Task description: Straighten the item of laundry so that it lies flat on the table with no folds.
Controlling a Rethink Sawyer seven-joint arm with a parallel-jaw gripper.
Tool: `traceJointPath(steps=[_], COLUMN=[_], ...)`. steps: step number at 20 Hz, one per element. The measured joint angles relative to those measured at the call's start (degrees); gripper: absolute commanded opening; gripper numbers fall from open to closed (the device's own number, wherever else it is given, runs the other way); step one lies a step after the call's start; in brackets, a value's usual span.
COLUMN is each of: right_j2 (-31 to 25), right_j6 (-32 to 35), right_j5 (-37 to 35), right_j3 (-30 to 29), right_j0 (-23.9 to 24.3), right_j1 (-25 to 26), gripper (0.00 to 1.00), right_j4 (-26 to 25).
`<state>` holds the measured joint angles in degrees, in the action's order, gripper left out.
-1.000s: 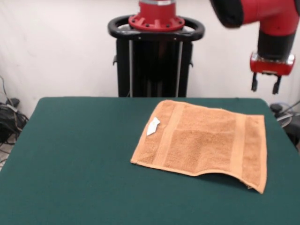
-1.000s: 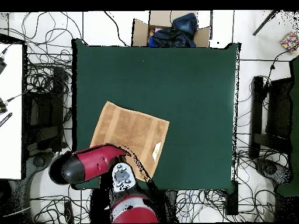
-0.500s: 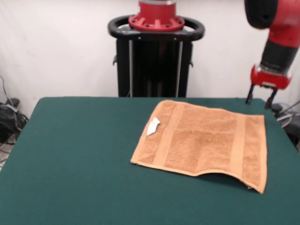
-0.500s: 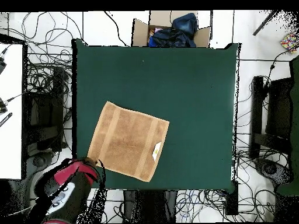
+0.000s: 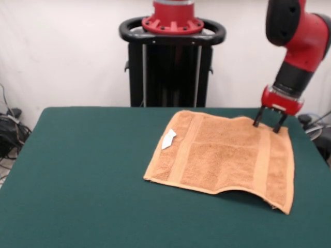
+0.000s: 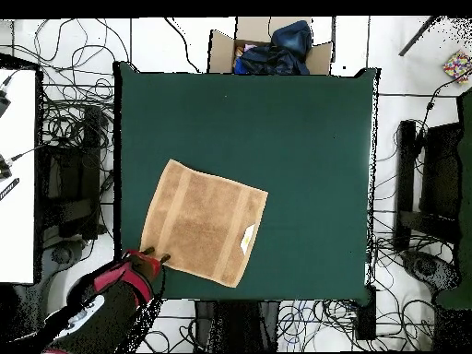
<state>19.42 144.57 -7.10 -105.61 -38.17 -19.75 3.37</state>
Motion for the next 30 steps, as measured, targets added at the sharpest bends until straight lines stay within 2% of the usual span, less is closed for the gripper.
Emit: traceJointPath(steps=[8,9,11,13,16,17,19,21,25,30], right_j2=[1.5,0.8,0.0,-3.9,-9.2,-15.1,-19.3,-26.0,-33.8,-42.8], right_j6=[0.0,0.0,0.0,0.0,0.0,0.0,0.0,0.0,0.0,0.0], right_j5=[0.0,0.0,0.0,-0.5,-1.9,-3.8,-5.6,-9.1,-13.7,-15.5], right_j3=[0.0,-0.2,-0.3,-1.4,-2.7,-4.2,-5.1,-6.7,-7.9,-8.3], right_j0=[5.7,9.3,11.4,18.4,25.8,32.6,36.9,42.7,47.6,49.4], right_j1=[-1.4,-2.9,-3.9,-7.1,-9.8,-11.6,-12.4,-12.9,-11.9,-8.3], gripper=[1.0,1.0,1.0,1.0,1.0,1.0,1.0,1.0,1.0,1.0], right_j4=[-0.2,-1.0,-1.6,-2.9,-3.2,-3.1,-2.6,-1.3,0.4,0.6])
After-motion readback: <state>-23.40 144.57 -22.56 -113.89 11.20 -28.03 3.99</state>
